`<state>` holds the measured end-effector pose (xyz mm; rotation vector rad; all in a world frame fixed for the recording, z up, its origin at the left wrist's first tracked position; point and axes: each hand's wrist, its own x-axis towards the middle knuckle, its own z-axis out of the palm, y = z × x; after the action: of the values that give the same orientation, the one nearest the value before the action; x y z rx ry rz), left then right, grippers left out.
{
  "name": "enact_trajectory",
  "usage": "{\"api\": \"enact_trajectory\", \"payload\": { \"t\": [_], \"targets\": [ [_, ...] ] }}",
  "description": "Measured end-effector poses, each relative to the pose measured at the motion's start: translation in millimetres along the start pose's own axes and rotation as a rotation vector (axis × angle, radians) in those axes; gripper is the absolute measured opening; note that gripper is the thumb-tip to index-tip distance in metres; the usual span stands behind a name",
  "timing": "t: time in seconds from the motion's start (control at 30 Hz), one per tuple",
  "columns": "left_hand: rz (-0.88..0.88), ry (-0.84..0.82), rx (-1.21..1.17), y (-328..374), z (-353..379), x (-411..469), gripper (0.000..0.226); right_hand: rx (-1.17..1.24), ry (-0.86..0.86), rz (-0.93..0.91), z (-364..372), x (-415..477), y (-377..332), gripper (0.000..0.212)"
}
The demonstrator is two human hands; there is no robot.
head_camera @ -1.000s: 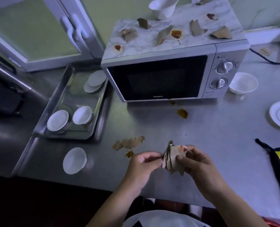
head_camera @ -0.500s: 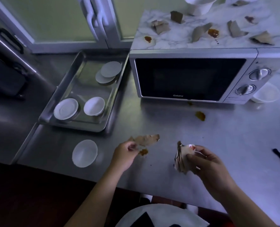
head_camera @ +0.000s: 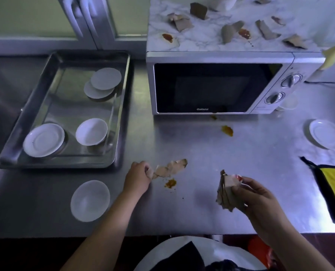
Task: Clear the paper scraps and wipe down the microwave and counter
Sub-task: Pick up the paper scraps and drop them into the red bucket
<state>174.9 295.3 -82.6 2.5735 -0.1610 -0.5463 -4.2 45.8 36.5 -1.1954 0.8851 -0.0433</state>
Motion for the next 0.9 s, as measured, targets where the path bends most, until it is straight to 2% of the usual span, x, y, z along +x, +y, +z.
{"api": "enact_trajectory", "payload": {
  "t": [0.03, 0.13, 0.3, 0.4, 0.5, 0.6, 0.73, 0.9],
  "targets": [
    [0.006, -0.009, 0.012, -3, -2, 1, 0.005, -0.004, 0.014, 0.001, 3, -1, 2, 0.024],
    [-0.004, 0.013, 0.04, -14, -4, -2, 0.021, -0.018, 0.033, -0.001, 15, -5, 4, 0.025],
    [0.036, 0.079, -0.051, -33, -14, -4, 0.019, -0.019, 0.047, -0.011, 34, -10, 3, 0.024],
    [0.108, -0.023, -0.138, -34, -19, 0, 0.023, -0.011, 0.047, -0.004, 42, -12, 3, 0.024],
    [0.21, -0.21, -0.21, -21, -26, 5, 0.018, -0.02, 0.049, -0.007, 47, -15, 6, 0.024],
    [0.227, -0.31, -0.2, -2, -31, 16, 0.011, -0.033, 0.074, -0.009, 47, -20, 9, 0.023],
    [0.238, -0.372, -0.037, 23, -28, 34, 0.024, -0.031, 0.126, -0.017, 40, -27, 13, 0.022],
    [0.333, -0.358, 0.115, 26, -14, 45, 0.016, 0.026, 0.198, -0.006, 28, -37, 20, 0.022]
  ]
}}
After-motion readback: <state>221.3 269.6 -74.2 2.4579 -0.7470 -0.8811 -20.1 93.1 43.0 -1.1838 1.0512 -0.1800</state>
